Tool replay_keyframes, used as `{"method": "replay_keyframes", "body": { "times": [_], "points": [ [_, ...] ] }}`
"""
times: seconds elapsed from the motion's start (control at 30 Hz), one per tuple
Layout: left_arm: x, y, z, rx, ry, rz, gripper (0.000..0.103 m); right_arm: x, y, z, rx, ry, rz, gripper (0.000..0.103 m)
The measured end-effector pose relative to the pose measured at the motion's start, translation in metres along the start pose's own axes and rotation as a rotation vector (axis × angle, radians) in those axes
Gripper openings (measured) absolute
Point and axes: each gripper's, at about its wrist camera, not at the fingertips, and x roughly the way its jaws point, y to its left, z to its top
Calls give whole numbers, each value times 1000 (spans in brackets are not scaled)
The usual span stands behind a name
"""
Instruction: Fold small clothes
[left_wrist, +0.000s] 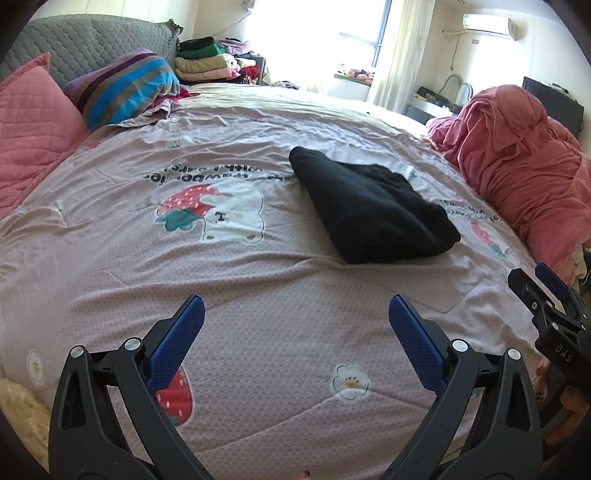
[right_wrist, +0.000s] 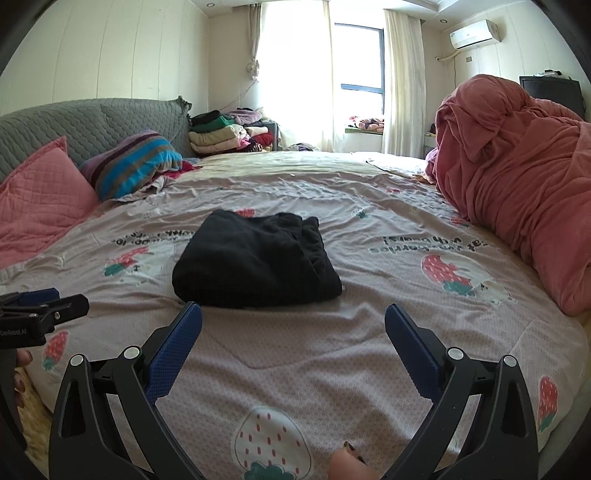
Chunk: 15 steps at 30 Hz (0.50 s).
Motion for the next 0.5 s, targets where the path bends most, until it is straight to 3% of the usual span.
{"method": "replay_keyframes", "body": {
  "times": [0.3,0.5],
  "points": [
    [10,8,-11,-11,21,15,94,34,12,-16,-20,134,-23,98],
    [14,15,-12,-33,5,16,94,42,13,-19,-8,103,-18,98]
  ]
}}
